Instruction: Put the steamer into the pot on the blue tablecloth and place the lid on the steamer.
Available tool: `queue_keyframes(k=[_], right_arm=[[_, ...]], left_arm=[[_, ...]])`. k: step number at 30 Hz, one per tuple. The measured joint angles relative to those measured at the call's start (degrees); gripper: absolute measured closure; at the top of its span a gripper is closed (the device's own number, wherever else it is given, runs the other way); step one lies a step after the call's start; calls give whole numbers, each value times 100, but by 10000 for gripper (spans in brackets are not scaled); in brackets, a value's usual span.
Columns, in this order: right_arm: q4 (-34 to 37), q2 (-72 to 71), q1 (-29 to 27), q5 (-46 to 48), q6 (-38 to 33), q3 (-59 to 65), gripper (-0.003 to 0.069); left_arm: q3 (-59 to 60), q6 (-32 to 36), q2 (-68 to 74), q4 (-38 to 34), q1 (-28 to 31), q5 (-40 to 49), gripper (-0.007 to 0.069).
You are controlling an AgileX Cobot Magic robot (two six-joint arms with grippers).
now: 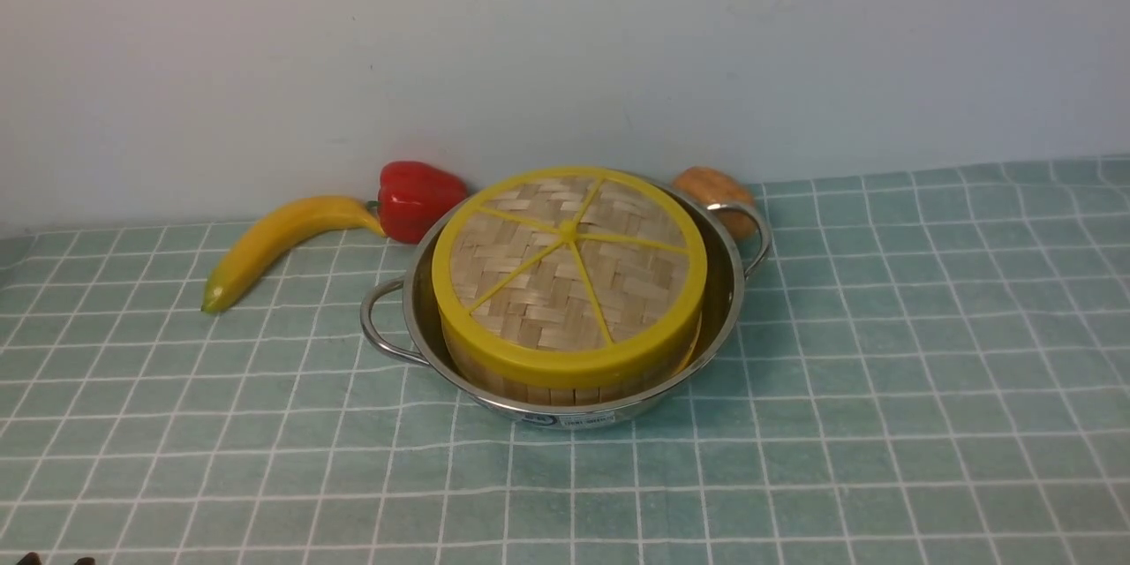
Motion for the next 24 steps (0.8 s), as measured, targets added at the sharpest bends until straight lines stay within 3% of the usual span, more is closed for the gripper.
queue_keyframes(k=[24], right_arm=[[0,0,0,0,0,0,419]], left_arm=[[0,0,0,-5,0,0,403]])
